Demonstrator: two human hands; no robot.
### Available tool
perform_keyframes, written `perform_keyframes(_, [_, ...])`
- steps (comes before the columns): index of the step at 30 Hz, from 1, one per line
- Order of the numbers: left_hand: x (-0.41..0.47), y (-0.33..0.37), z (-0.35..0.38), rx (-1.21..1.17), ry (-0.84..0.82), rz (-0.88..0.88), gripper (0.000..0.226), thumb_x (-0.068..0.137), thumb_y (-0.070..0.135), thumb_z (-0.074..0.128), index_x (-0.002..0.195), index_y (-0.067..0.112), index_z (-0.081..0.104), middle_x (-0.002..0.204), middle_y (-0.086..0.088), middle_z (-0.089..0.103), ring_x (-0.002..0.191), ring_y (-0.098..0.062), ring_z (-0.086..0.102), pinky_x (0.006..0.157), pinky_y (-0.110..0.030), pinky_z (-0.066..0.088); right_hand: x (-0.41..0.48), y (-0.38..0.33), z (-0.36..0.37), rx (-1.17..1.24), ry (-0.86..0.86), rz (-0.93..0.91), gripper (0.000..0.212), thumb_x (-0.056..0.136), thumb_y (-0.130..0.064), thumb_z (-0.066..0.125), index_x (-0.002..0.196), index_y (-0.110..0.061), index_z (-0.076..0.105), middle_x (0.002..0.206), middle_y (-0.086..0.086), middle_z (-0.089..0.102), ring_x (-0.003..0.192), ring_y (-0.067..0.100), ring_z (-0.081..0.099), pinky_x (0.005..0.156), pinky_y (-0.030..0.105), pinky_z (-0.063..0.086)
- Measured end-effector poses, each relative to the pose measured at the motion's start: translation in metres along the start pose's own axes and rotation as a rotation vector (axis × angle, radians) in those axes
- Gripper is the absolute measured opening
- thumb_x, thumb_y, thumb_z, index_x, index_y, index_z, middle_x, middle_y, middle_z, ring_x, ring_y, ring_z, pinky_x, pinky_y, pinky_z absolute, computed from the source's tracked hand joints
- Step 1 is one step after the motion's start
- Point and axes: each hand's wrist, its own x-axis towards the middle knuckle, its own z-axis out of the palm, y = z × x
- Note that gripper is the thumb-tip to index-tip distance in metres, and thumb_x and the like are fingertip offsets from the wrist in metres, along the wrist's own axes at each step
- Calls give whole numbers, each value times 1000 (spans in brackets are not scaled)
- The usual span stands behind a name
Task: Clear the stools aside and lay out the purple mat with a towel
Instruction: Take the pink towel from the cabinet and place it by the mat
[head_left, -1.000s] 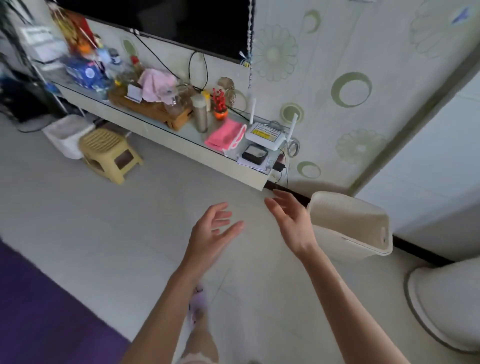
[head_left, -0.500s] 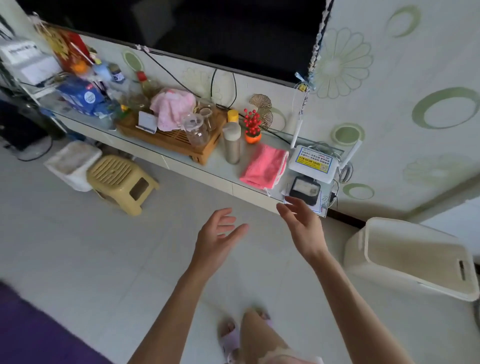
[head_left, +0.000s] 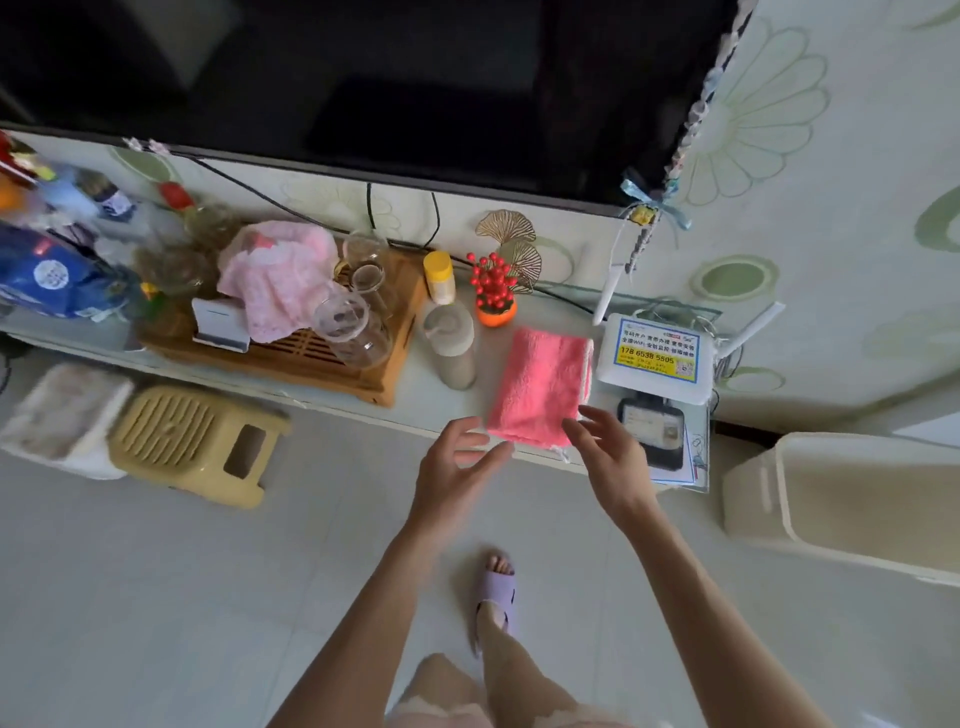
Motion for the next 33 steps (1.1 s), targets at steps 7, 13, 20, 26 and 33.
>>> perform_keyframes(7, [88, -10, 15, 26, -87, -115, 56, 62, 49, 69, 110, 27, 53, 108, 3, 61, 87, -2, 61, 71, -15, 43, 65, 15, 19, 29, 48, 135, 46, 92, -31, 59, 134, -11, 52, 130, 7, 59, 106, 17, 57, 78, 22, 41])
perform_keyframes(13, [149, -33, 35, 58, -164, -217, 66, 79, 34, 75, 134, 12, 44, 122, 0, 51, 107, -15, 54, 80, -19, 40, 117, 37, 38, 72, 170, 231, 52, 93, -33, 59, 138, -11, 45, 139, 7, 51, 125, 25, 50, 95, 29, 38])
perform_keyframes(20, [200, -73, 62, 136, -182, -164, 107, 58, 71, 67, 140, 9, 38, 144, -9, 41, 132, -25, 41, 111, -44, 34, 167, 75, 68, 33, 288, 275, 93, 70, -68, 54, 144, -15, 38, 142, 7, 50, 131, 23, 46, 110, 45, 36])
perform_keyframes(26, [232, -103, 82, 130, -145, -165, 69, 63, 62, 72, 111, 16, 55, 109, -7, 64, 98, -19, 63, 90, -42, 52, 200, 103, 83, -7, 368, 331, 84, 81, -58, 59, 147, -13, 30, 145, 12, 43, 134, 28, 41, 111, 45, 33])
perform_keyframes(33, [243, -112, 92, 209, -147, -161, 52, 81, 42, 69, 111, 3, 53, 106, -4, 62, 98, -20, 60, 83, -31, 47, 215, 121, 98, 21, 450, 365, 45, 89, -46, 59, 113, -8, 52, 109, 9, 63, 103, 28, 60, 83, 33, 45])
